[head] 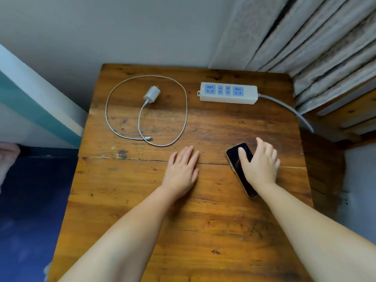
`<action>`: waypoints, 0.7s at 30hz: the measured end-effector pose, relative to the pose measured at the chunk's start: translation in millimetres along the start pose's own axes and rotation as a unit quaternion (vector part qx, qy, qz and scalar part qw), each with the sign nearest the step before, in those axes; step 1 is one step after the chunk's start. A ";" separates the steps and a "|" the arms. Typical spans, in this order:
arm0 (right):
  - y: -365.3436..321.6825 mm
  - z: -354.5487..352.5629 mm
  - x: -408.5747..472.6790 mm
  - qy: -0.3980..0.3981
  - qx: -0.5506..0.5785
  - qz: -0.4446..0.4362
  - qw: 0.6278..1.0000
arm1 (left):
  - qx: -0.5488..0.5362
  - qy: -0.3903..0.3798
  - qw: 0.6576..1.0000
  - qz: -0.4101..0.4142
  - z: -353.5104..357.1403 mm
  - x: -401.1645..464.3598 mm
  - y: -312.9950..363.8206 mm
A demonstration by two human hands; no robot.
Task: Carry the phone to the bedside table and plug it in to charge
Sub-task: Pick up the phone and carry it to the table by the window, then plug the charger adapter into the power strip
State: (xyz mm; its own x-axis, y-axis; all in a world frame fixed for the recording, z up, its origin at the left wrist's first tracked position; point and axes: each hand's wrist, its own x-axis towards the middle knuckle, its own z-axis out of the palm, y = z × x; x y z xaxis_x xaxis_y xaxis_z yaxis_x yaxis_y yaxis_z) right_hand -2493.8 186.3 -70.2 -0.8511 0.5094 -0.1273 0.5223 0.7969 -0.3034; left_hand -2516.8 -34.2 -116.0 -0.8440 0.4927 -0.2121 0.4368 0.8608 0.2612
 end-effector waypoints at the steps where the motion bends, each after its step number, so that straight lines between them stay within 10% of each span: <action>1: -20.9 -3.3 14.4 0.009 0.019 -0.025 0.999 | -0.010 0.014 1.000 -0.003 -10.4 3.0 -8.7; 10: -184.1 26.2 77.5 -0.061 0.095 -0.198 0.974 | -0.104 0.166 0.950 -0.243 -71.5 29.9 -106.5; 21: -295.3 93.0 95.4 -0.209 0.165 -0.012 0.964 | -0.049 0.085 0.987 -0.128 -48.0 9.2 -146.7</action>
State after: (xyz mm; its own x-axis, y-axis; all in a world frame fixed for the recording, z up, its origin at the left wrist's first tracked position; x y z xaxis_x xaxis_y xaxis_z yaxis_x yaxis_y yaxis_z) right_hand -2734.3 -30.6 -80.6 -0.8458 0.2612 -0.4652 0.5154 0.6252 -0.5860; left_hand -2603.5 -162.1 -111.1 -0.9667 0.2240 -0.1240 0.1765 0.9338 0.3111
